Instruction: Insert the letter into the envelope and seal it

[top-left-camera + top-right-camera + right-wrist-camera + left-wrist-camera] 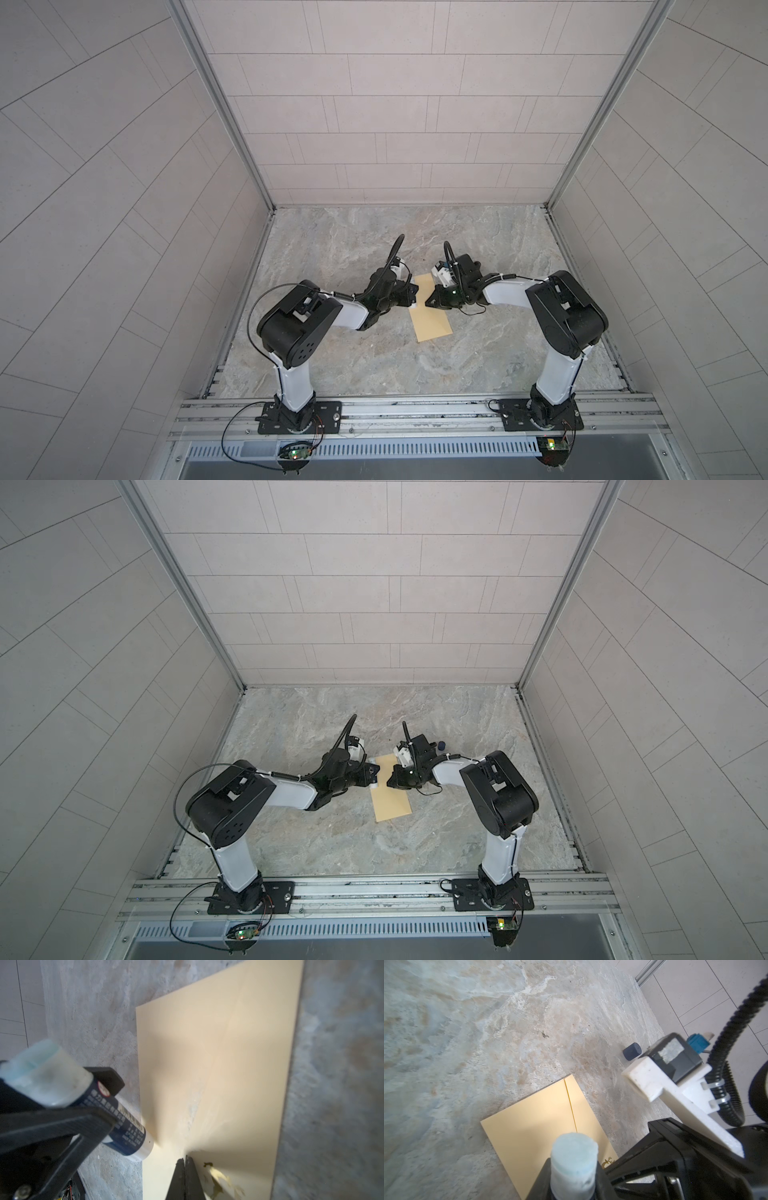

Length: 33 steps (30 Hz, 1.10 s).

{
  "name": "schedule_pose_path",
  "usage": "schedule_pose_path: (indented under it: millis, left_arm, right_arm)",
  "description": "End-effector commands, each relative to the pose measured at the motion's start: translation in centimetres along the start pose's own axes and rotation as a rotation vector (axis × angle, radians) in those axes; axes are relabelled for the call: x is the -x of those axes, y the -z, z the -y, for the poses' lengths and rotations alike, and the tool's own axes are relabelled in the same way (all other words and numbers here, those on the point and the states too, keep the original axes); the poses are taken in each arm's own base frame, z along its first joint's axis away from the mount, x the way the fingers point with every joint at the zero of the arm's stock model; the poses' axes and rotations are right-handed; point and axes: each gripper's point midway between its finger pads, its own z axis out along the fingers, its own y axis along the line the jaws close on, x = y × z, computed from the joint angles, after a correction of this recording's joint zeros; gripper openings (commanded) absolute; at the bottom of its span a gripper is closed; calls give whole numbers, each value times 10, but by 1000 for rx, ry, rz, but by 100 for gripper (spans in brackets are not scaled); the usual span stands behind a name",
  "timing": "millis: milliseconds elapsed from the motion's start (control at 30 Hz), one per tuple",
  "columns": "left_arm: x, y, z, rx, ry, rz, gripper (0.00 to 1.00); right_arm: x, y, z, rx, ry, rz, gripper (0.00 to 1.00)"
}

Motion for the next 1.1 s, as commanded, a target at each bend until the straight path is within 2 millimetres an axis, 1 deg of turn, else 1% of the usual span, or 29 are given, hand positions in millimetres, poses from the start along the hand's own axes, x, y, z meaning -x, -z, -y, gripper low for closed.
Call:
schedule_pose_path:
  millis: [0, 300, 400, 533, 767, 967, 1067]
  left_arm:
    - [-13, 0, -13, 39, 5, -33, 0]
    - [-12, 0, -13, 40, 3, -31, 0]
    - [-13, 0, -14, 41, 3, -32, 0]
    - [-11, -1, -13, 38, 2, -29, 0]
    - [-13, -2, -14, 41, 5, -33, 0]
    - [-13, -2, -14, 40, 6, -34, 0]
    - [-13, 0, -13, 37, 5, -32, 0]
  right_arm:
    - [-41, 4, 35, -125, -49, -99, 0]
    - [-78, 23, 57, -183, -67, -130, 0]
    - [-87, 28, 61, -194, -72, -134, 0]
    - [-91, 27, 62, -190, -83, -135, 0]
    - [-71, 16, 49, -146, -92, -94, 0]
    - [-45, -1, 37, -97, -111, -53, 0]
    - [-34, -9, 35, -86, -121, -38, 0]
